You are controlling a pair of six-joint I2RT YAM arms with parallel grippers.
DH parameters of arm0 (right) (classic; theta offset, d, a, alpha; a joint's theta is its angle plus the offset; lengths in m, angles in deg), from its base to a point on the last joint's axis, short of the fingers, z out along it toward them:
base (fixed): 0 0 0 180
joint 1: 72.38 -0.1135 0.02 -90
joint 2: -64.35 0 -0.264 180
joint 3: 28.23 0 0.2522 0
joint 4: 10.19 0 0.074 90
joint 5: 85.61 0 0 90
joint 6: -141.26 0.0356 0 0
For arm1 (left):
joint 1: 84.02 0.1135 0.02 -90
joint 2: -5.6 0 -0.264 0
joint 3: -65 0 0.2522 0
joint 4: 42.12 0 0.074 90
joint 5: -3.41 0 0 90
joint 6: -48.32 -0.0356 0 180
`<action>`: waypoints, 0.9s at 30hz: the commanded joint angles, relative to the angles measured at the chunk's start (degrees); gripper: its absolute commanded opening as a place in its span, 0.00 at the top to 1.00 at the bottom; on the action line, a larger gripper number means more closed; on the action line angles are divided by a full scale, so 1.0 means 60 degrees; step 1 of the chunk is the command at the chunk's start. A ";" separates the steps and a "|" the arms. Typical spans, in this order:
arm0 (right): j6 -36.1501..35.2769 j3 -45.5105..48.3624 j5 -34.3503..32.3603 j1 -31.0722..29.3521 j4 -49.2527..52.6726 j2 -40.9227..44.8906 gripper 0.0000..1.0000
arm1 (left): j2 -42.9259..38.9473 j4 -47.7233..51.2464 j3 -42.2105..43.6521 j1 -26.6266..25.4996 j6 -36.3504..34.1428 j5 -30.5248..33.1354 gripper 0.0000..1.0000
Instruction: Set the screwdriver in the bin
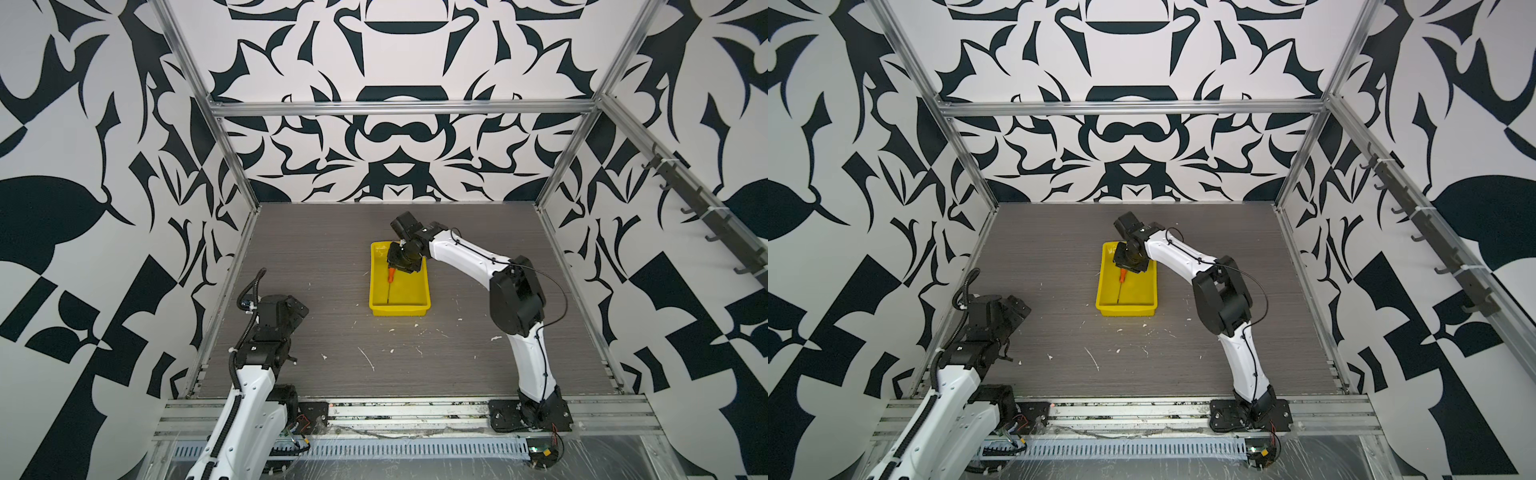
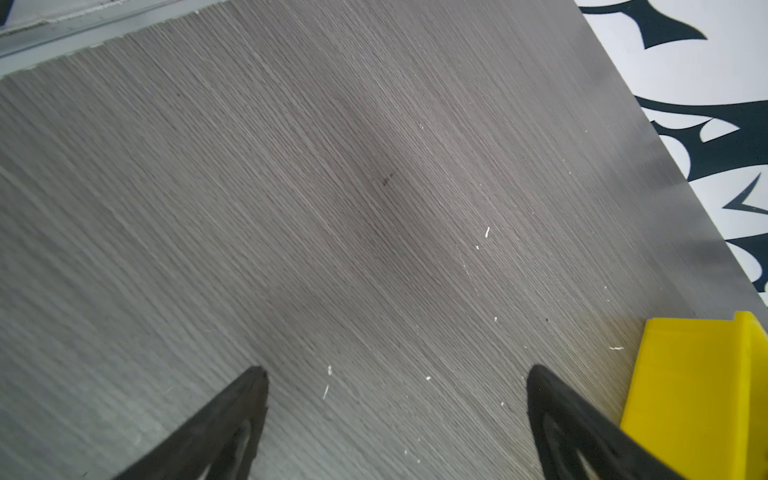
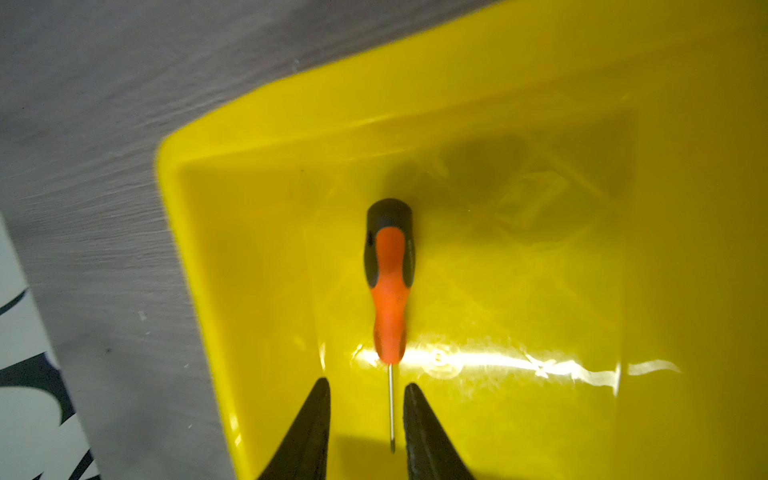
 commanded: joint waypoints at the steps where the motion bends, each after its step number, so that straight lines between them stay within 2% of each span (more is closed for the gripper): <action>1: -0.0848 0.0608 -0.0686 0.0046 0.0243 0.1995 0.66 | 0.0243 -0.0027 -0.0111 0.0028 0.0141 -0.0021 0.00; 3: -0.1270 0.1505 -0.1412 0.0106 -0.0155 0.2891 0.66 | 0.0416 0.0069 -0.0196 0.0027 0.0143 -0.0136 0.00; 8: -0.2344 0.4459 -0.2939 0.0239 -0.2148 0.5264 0.58 | 0.0579 -0.0109 -0.0206 0.0026 0.0200 -0.0141 0.00; 9: -0.2571 0.4993 -0.3574 0.0236 -0.2553 0.5722 0.57 | 0.0607 -0.0129 -0.0194 0.0028 0.0192 -0.0178 0.00; 12: -0.3462 0.6746 -0.4806 0.0236 -0.3877 0.7247 0.48 | 0.0652 -0.0087 -0.0236 0.0028 0.0184 -0.0249 0.00; 16: -0.5442 0.9889 -0.5192 0.0247 -0.7135 0.8824 0.00 | 0.0711 -0.0153 -0.0237 0.0028 0.0150 -0.0296 0.00; 20: -0.6593 1.1799 -0.5840 0.0235 -0.8285 0.9842 0.01 | 0.0718 -0.0224 -0.0206 0.0024 0.0235 -0.0240 0.00; 23: -0.7829 1.2582 -0.6854 0.0241 -0.8995 1.0294 0.01 | 0.0816 -0.0395 -0.0149 0.0028 0.0154 -0.0411 0.00; 27: -0.9080 1.3261 -0.7243 0.0245 -0.9479 1.0489 0.00 | 0.1085 -0.0441 -0.0255 0.0020 0.0128 -0.0492 0.00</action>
